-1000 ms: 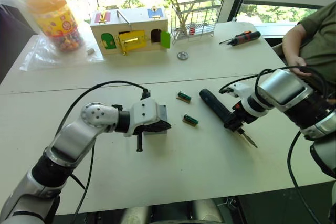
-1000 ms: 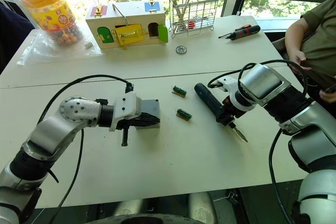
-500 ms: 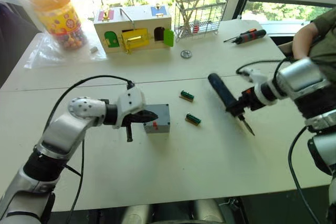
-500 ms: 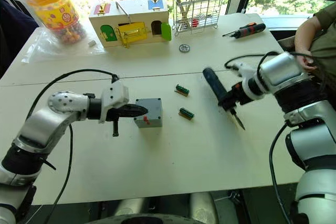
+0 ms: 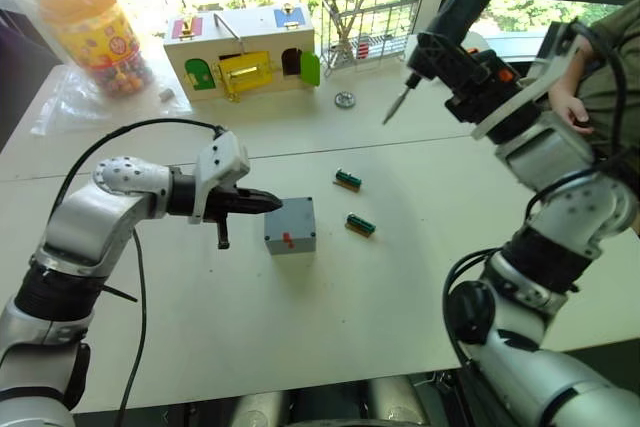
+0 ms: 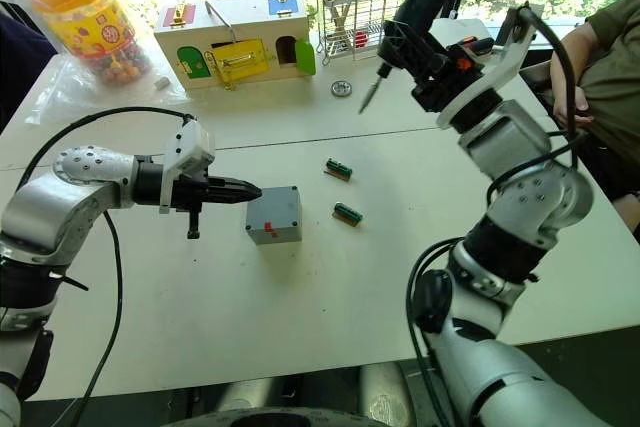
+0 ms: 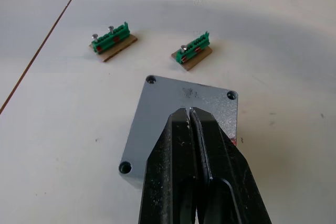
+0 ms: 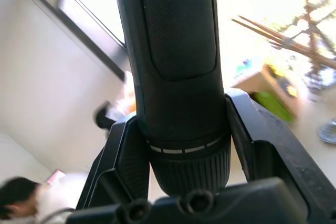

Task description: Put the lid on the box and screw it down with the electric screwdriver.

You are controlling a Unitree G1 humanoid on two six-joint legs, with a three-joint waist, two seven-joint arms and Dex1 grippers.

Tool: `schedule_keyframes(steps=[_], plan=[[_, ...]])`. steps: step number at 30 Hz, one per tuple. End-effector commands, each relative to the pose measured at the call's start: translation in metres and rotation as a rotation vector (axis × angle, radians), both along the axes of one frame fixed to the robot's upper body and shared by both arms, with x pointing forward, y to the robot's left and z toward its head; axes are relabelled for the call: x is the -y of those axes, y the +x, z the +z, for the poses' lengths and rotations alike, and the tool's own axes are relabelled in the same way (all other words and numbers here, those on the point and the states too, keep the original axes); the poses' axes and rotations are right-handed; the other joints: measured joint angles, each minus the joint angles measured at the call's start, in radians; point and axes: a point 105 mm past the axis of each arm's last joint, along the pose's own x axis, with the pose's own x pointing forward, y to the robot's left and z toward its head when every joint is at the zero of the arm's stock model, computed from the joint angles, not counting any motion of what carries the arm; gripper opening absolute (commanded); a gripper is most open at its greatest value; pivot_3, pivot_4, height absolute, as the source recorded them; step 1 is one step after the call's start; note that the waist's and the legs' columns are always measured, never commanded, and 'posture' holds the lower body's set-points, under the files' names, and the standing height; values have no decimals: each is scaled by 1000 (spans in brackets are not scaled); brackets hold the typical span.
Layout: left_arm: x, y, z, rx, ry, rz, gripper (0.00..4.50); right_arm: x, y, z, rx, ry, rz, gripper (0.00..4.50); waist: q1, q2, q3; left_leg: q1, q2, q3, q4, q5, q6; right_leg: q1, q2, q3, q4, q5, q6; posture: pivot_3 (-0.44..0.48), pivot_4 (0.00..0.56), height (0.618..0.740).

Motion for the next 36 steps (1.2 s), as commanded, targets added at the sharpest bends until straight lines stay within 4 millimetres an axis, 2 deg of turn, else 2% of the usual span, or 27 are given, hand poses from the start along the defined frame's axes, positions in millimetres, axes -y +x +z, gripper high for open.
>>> schedule_keyframes(steps=[1,4,10,13,27,36], plan=[[2,5,-3,29,24,18,0,-36,-27,9,146,16,92,1832,-10,0,0,0,0,0,0,0,0,0,0,0,0,0,0,0,150,740],[3,12,-13,53,48,49,0,-61,-32,-14,151,-76,119,1832,-19,0,0,0,-1,0,0,0,0,0,1,0,1,0,0,0,150,740],[3,11,-30,59,78,67,0,-85,-29,-53,125,-128,108,1832,-24,0,0,1,-1,0,-1,0,0,-1,1,0,1,0,0,0,150,740],[1,9,-37,46,85,68,0,-92,-25,-63,128,-151,96,1832,-24,0,0,1,-1,0,-1,0,0,-1,1,0,1,0,0,0,150,740],[-1,9,-44,32,72,88,0,-97,-13,-85,129,-208,49,1832,-20,0,0,4,-1,0,-1,0,0,1,2,0,1,0,0,0,150,740],[2,9,-46,36,73,86,0,-102,-9,-88,126,-198,46,1832,-16,0,0,5,-1,-1,-1,0,0,2,2,0,1,0,0,0,150,740]])
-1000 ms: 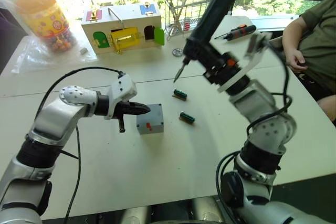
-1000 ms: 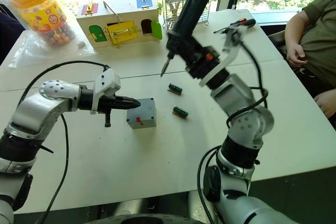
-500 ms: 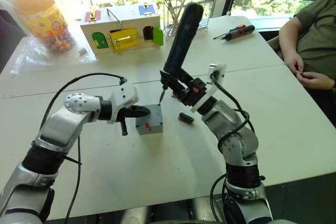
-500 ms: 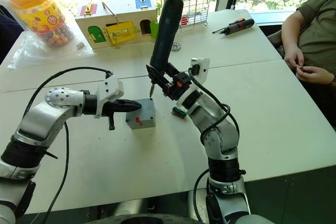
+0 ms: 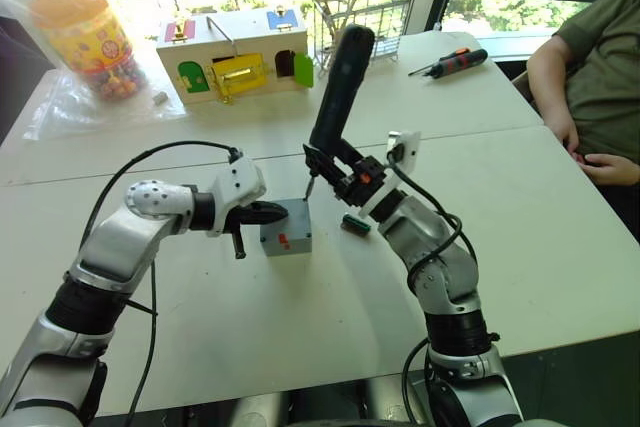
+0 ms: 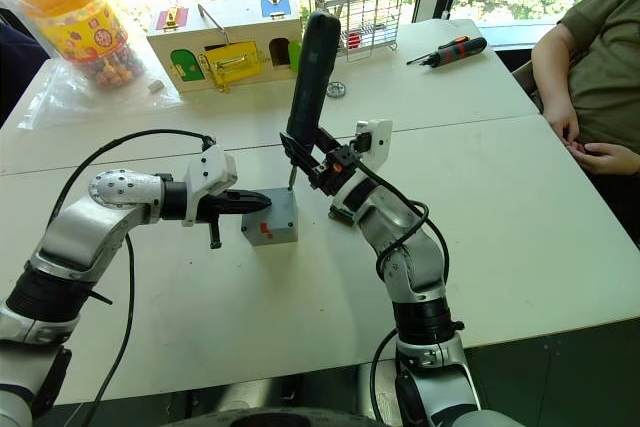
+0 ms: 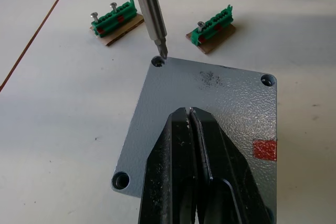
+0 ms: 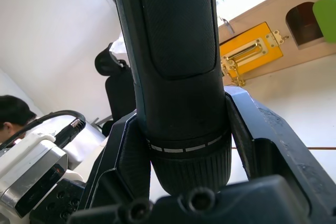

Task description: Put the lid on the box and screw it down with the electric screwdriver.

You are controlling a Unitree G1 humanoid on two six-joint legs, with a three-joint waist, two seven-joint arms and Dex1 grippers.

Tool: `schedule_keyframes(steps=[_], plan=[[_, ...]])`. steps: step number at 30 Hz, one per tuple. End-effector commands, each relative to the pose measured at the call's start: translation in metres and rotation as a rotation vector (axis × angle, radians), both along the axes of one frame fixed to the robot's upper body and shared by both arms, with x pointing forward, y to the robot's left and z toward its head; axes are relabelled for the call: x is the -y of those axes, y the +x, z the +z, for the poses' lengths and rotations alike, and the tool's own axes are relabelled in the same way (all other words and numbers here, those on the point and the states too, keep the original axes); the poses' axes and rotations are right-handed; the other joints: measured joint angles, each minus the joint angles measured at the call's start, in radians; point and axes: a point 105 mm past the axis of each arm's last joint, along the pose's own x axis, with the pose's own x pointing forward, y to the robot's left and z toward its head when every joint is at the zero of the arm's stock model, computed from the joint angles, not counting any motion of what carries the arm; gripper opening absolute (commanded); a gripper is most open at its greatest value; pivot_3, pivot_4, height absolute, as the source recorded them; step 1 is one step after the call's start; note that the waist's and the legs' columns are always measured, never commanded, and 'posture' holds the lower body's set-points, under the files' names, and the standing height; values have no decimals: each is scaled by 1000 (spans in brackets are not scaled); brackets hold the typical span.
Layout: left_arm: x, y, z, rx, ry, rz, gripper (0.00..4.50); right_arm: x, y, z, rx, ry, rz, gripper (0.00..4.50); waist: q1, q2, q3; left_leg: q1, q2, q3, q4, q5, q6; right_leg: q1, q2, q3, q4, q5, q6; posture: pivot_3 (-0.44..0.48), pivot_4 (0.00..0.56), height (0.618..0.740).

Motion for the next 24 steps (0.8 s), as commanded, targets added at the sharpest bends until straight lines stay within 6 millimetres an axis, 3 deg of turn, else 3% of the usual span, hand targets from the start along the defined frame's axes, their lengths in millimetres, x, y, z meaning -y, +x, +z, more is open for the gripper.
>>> schedule_keyframes(steps=[1,13,24], plan=[[-3,-1,-13,-34,29,15,0,-5,-5,23,92,46,13,1832,0,0,0,0,0,0,0,0,0,0,0,0,0,0,0,0,150,740],[-2,1,-14,-30,32,14,0,-4,2,11,93,4,-12,1832,0,0,0,1,0,0,0,0,0,1,0,0,0,0,0,0,150,740],[-3,-3,-22,-50,43,21,0,-38,-20,-25,101,-169,118,1832,-3,0,-2,15,0,0,-6,-1,1,12,1,1,-1,0,0,0,150,740]])
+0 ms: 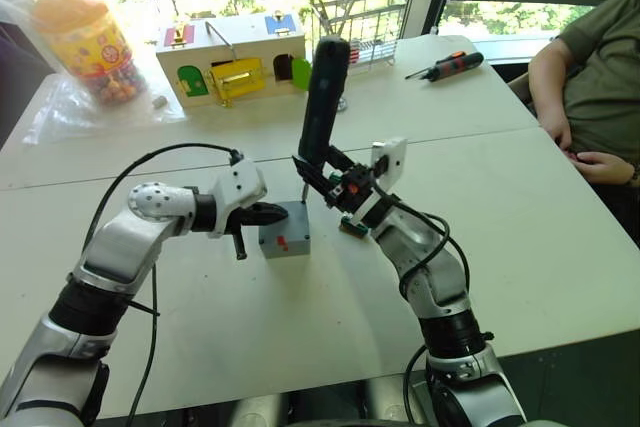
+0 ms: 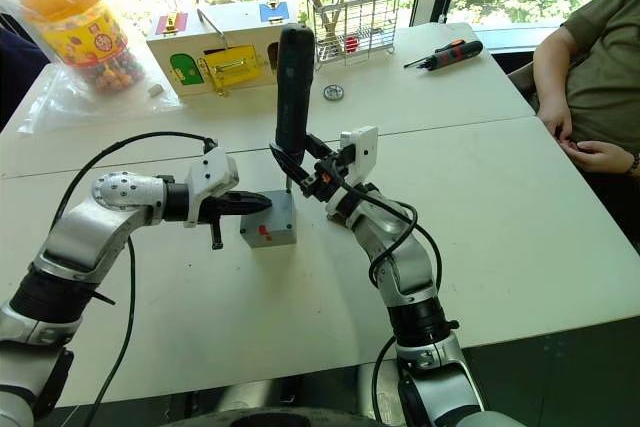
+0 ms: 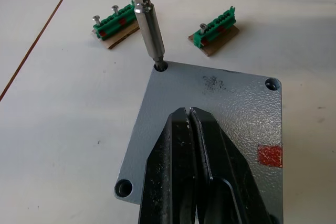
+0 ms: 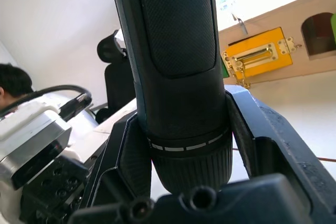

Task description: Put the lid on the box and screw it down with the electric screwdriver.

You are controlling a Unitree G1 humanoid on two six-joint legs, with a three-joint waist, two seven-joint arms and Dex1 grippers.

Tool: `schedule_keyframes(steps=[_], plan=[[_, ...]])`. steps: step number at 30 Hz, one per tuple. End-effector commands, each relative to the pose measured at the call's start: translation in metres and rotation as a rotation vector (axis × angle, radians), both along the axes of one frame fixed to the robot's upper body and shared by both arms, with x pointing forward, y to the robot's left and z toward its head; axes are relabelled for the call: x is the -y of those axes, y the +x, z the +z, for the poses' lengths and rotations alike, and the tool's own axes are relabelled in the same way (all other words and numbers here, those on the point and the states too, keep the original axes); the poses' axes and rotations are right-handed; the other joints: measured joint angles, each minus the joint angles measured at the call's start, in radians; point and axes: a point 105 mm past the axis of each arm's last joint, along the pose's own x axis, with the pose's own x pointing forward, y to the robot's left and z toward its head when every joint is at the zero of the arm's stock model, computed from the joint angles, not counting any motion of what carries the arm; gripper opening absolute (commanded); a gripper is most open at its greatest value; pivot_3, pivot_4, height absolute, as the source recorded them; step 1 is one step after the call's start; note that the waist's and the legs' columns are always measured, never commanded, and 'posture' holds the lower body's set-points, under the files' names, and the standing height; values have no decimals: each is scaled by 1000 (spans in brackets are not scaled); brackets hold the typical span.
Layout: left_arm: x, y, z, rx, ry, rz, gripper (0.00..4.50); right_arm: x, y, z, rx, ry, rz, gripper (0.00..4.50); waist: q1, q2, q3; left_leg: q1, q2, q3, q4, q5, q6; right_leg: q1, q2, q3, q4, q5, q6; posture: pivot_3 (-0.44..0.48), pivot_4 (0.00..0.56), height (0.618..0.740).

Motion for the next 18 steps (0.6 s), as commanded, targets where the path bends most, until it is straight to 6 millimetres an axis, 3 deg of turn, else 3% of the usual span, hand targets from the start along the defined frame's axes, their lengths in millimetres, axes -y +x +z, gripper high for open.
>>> schedule_keyframes(steps=[1,9,18], plan=[[-3,-3,-17,-49,39,18,0,-23,-12,-16,-26,-57,88,1832,-2,0,-1,1,0,0,0,0,0,0,0,0,0,0,0,0,150,740],[-4,-3,-20,-53,44,24,0,-24,-7,-45,-99,-117,63,1832,-1,0,-6,15,1,0,-5,-3,3,13,1,1,-2,0,0,0,150,740],[-5,-5,-24,-62,50,28,0,-24,-15,-61,-97,-154,66,1832,-1,1,-18,16,2,0,-4,-5,3,14,2,1,-3,0,0,0,150,740]])
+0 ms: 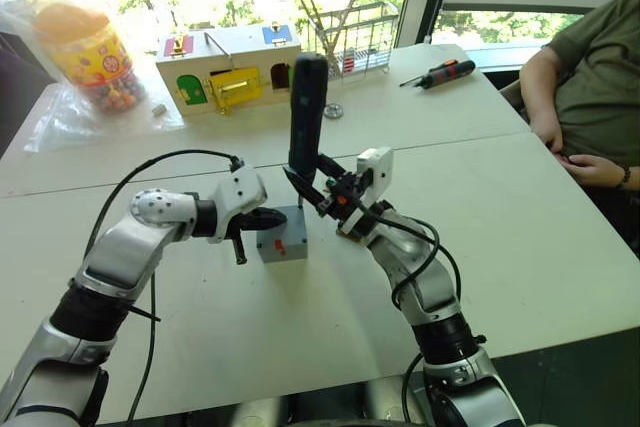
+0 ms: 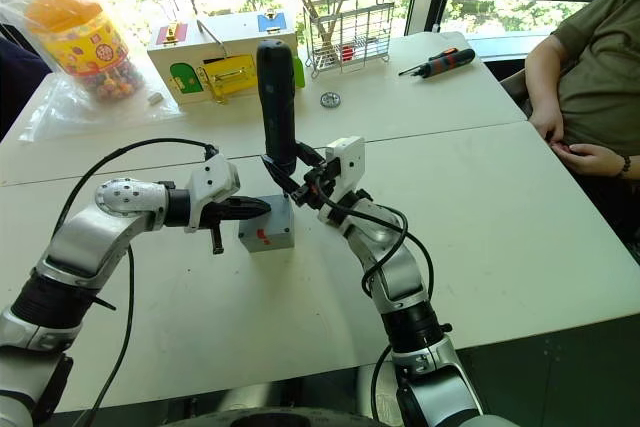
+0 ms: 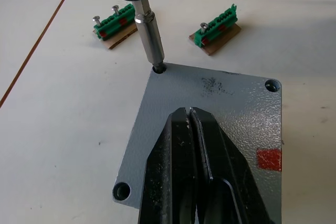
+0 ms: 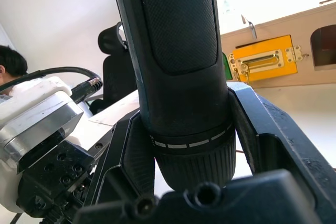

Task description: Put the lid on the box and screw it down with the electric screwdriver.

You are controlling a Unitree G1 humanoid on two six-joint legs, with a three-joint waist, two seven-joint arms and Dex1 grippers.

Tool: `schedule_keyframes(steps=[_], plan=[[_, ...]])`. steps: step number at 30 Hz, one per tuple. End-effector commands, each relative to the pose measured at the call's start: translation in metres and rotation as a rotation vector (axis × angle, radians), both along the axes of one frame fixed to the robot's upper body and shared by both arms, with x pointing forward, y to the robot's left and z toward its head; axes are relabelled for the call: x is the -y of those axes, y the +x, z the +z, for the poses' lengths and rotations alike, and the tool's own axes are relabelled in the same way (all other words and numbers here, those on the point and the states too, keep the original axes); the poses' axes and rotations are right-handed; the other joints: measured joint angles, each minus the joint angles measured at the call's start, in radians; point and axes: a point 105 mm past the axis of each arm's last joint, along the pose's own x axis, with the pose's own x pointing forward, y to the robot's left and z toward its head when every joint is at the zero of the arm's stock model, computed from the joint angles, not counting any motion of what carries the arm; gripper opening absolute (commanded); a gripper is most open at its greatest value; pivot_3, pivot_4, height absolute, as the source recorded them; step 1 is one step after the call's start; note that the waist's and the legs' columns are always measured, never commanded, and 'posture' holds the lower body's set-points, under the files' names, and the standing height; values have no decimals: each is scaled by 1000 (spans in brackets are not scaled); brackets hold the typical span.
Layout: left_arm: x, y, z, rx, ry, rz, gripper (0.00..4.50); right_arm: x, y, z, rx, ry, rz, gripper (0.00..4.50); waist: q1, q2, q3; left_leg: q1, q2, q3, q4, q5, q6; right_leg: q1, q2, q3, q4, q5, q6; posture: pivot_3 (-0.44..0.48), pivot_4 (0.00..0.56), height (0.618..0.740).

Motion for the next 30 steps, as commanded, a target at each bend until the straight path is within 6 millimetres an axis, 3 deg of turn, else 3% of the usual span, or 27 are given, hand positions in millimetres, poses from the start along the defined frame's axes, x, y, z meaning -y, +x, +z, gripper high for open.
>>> schedule_keyframes(steps=[1,6,11,22,30], plan=[[-3,-4,-15,-52,33,9,0,-17,-12,-45,-134,-97,76,1832,0,1,-1,0,0,0,0,0,0,0,0,0,0,0,0,0,150,740],[-4,-5,-16,-55,36,9,0,-17,-13,-53,-143,-124,72,1832,0,2,-5,2,0,-1,-1,-1,1,2,1,0,-4,0,0,0,150,740],[-3,-6,-17,-53,40,5,0,-15,-10,-63,-169,-174,53,1832,3,2,-7,17,0,1,-11,-4,5,12,0,1,-15,-1,-1,0,150,740],[-3,-7,-19,-54,46,4,0,-10,-5,-67,-253,-88,33,1832,3,1,-12,17,1,1,-13,-3,5,11,1,1,-16,-2,-2,0,150,740],[-7,-9,-23,-67,50,21,0,-10,-6,-76,-266,-127,27,1832,3,2,-13,17,1,1,-14,-4,5,11,1,2,-16,-2,-3,0,150,740]])
